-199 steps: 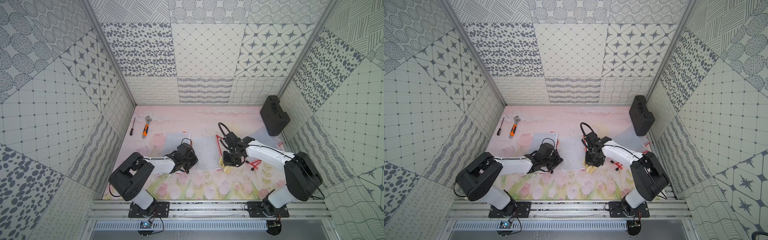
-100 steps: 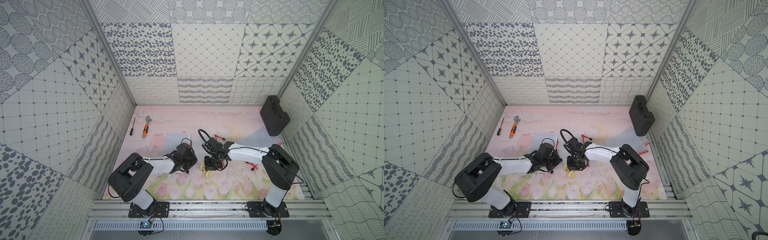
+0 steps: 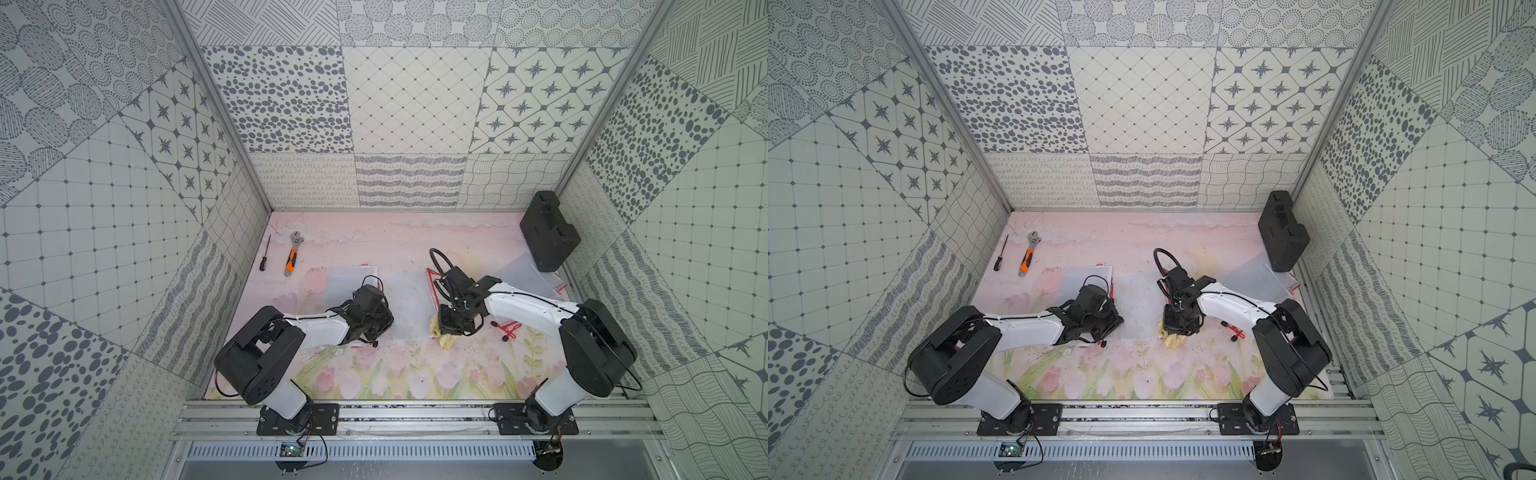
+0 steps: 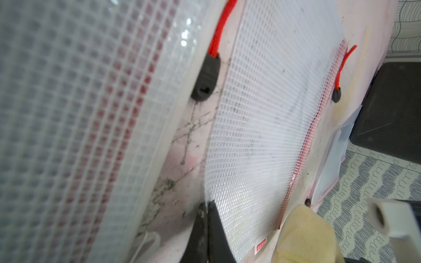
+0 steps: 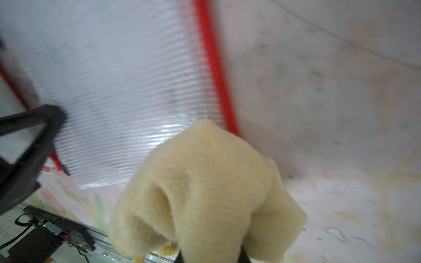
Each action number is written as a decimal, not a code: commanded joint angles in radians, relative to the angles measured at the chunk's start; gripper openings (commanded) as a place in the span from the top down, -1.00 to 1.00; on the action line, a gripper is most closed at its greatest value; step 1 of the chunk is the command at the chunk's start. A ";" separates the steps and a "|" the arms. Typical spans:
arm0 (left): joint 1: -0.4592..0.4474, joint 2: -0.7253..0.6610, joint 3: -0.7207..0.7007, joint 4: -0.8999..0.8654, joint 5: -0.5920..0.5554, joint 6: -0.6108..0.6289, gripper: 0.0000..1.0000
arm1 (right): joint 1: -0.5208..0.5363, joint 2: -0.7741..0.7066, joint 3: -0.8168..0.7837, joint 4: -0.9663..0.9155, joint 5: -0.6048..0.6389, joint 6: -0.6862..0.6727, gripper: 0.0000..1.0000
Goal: Wipe the document bag
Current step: Wipe the dirt from the document bag.
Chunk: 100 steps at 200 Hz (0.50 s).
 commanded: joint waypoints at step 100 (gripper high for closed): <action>0.001 -0.008 0.025 -0.201 -0.024 0.079 1.00 | -0.261 0.148 0.022 0.028 0.095 -0.123 1.00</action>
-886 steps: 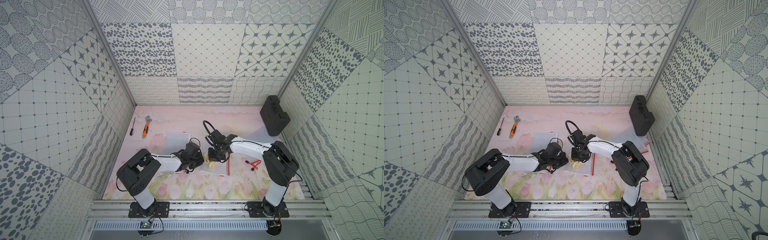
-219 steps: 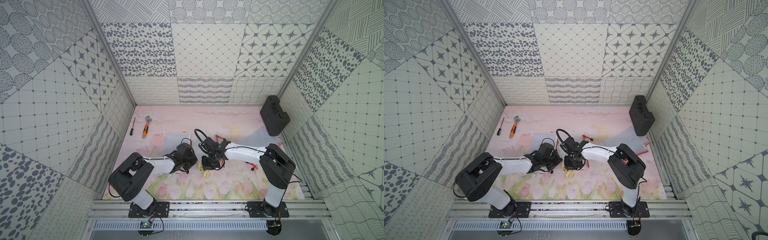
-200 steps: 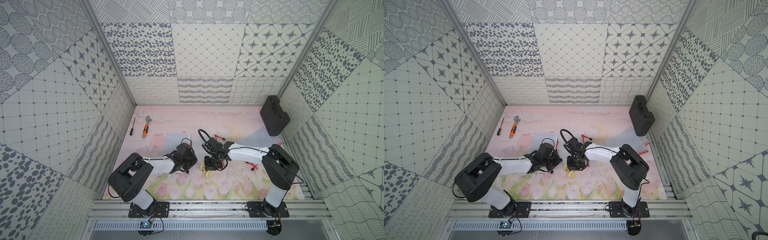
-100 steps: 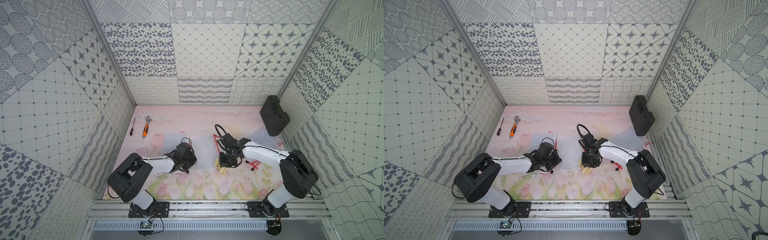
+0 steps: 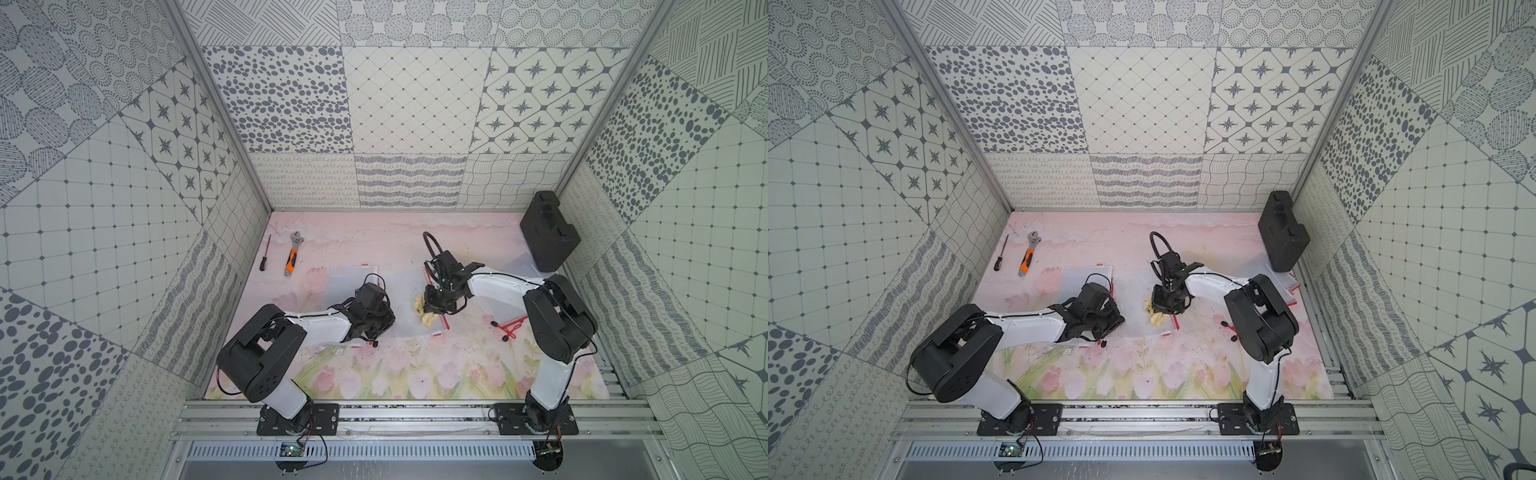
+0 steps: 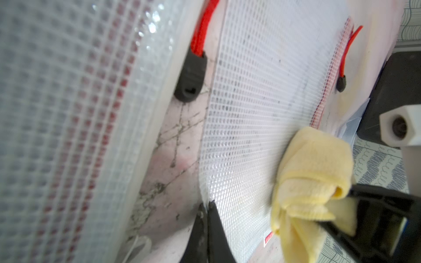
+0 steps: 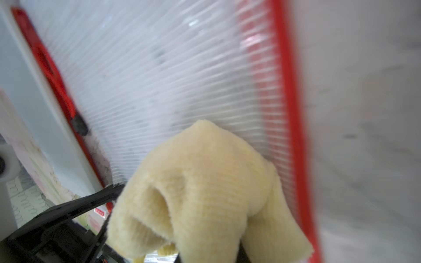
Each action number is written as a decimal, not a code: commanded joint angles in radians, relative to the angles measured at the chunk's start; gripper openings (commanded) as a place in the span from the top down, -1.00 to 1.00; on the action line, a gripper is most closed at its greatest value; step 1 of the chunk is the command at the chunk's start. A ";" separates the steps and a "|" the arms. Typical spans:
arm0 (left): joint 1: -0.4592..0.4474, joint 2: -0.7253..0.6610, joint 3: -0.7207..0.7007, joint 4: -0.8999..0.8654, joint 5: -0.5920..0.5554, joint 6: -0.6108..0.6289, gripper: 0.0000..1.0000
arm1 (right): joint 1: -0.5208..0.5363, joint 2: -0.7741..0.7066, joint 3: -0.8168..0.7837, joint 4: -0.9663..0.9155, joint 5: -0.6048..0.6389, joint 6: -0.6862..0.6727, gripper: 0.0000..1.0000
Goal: Wipe the document bag
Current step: Wipe the dirt from the document bag.
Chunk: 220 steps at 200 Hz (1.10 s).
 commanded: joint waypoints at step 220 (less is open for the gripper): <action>-0.052 0.033 0.075 -0.217 -0.011 0.119 1.00 | 0.062 0.247 0.434 -0.220 0.147 -0.143 1.00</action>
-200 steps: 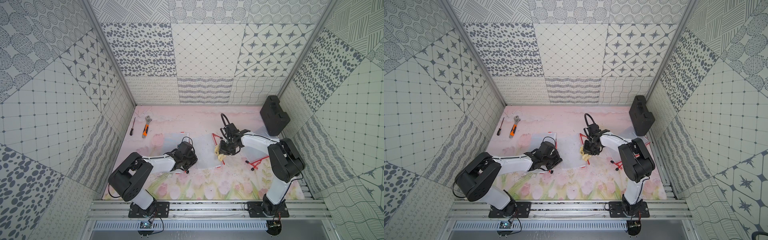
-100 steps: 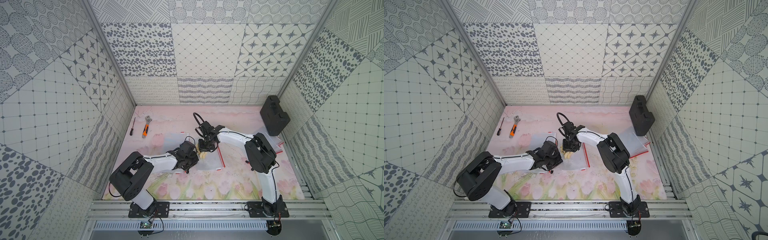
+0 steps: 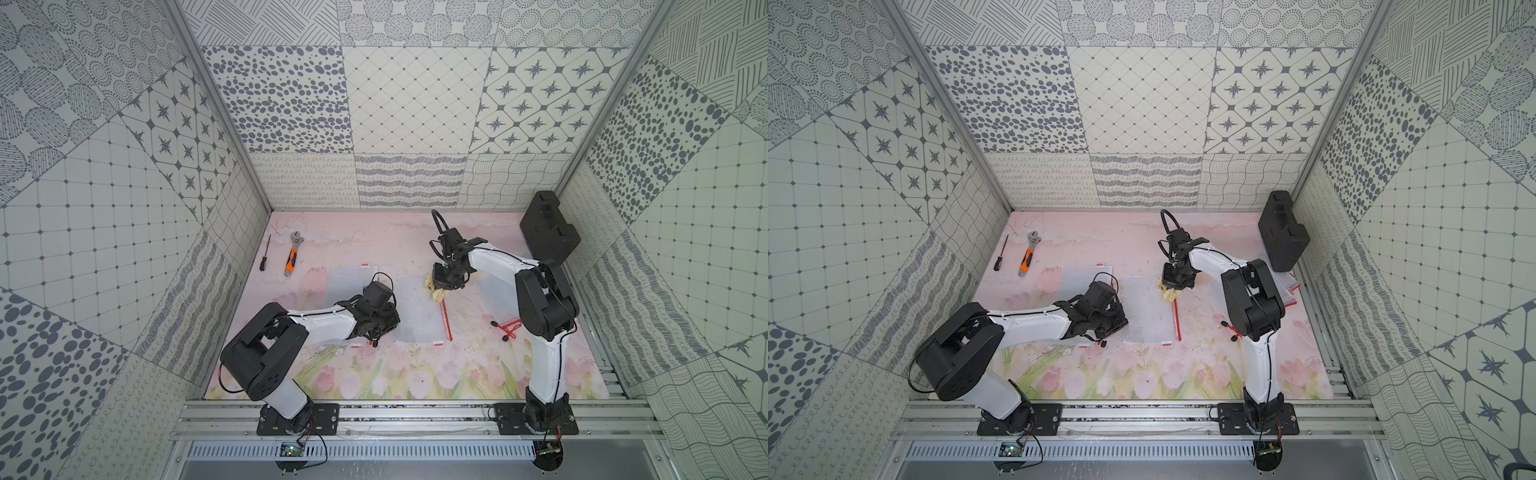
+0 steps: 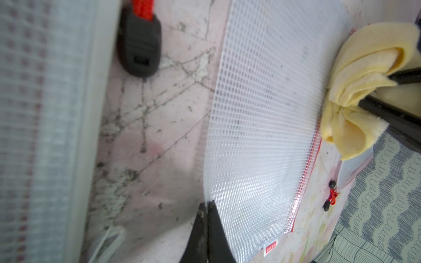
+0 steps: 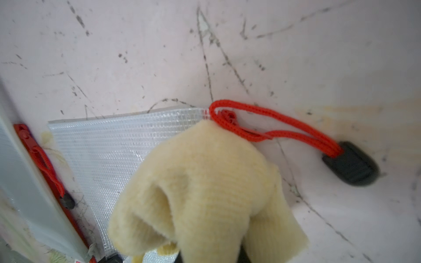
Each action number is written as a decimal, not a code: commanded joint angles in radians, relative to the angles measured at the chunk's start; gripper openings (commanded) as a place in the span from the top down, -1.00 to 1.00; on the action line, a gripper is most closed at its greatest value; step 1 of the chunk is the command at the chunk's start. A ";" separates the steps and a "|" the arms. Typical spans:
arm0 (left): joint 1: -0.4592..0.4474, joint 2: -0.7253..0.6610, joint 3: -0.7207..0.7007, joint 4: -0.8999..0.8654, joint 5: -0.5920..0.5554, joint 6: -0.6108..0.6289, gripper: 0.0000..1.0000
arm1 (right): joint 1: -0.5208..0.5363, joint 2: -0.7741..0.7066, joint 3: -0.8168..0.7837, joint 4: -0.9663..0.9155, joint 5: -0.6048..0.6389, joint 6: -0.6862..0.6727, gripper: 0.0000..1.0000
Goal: Wipe the document bag
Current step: Wipe the dirt from the document bag.
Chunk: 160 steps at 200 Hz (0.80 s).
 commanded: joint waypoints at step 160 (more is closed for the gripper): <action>-0.046 -0.073 0.291 -0.554 -0.256 0.357 1.00 | -0.104 -0.368 -0.077 0.110 -0.201 -0.053 1.00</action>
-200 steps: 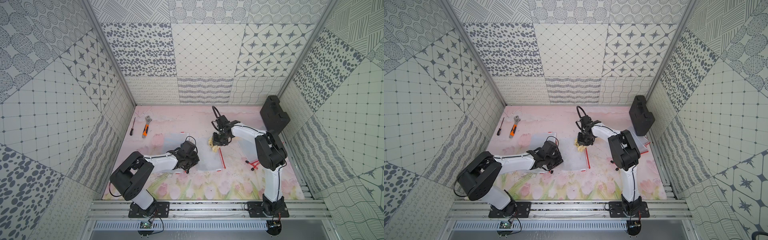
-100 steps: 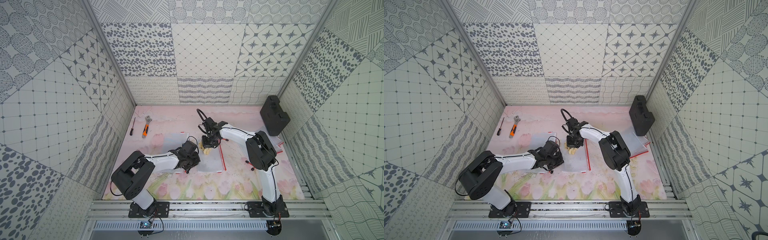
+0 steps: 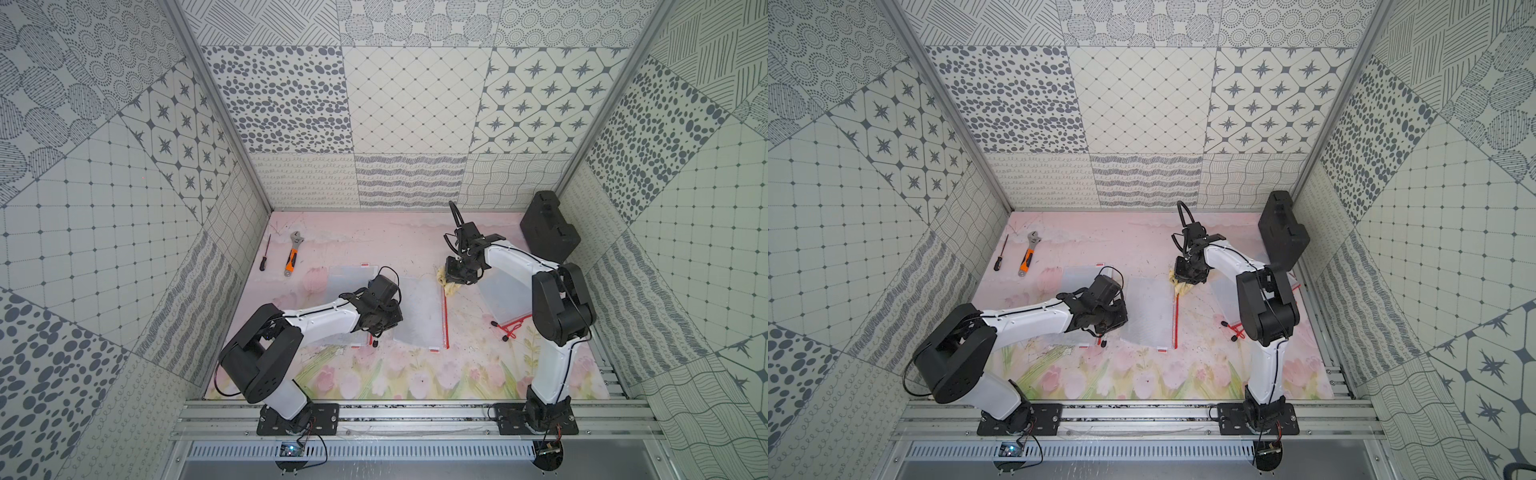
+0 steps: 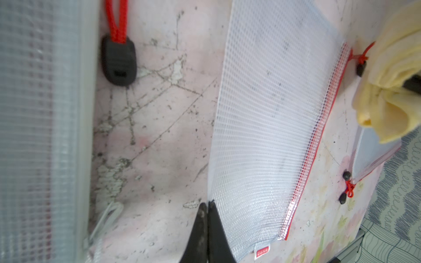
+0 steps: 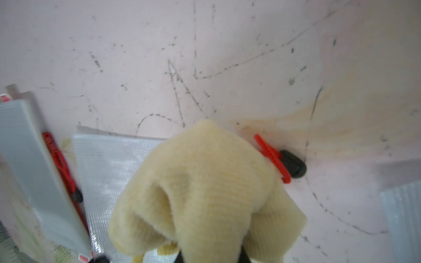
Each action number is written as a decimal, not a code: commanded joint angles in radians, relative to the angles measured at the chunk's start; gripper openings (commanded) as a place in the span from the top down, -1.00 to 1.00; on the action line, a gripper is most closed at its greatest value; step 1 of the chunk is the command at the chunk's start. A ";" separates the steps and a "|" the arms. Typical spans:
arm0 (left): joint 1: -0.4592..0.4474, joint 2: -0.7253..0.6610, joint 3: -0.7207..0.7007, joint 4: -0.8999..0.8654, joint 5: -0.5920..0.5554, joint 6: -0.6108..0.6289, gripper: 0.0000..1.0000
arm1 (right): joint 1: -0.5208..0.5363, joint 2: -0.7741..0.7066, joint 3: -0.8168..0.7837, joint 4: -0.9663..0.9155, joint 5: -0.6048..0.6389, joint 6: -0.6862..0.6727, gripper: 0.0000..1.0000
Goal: Wipe the document bag
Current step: Wipe the dirt from the document bag, then place the document bag.
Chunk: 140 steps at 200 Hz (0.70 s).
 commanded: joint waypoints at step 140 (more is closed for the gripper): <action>-0.144 0.291 1.191 -0.784 0.415 1.066 1.00 | -0.026 -1.078 -0.094 -0.119 0.404 0.038 1.00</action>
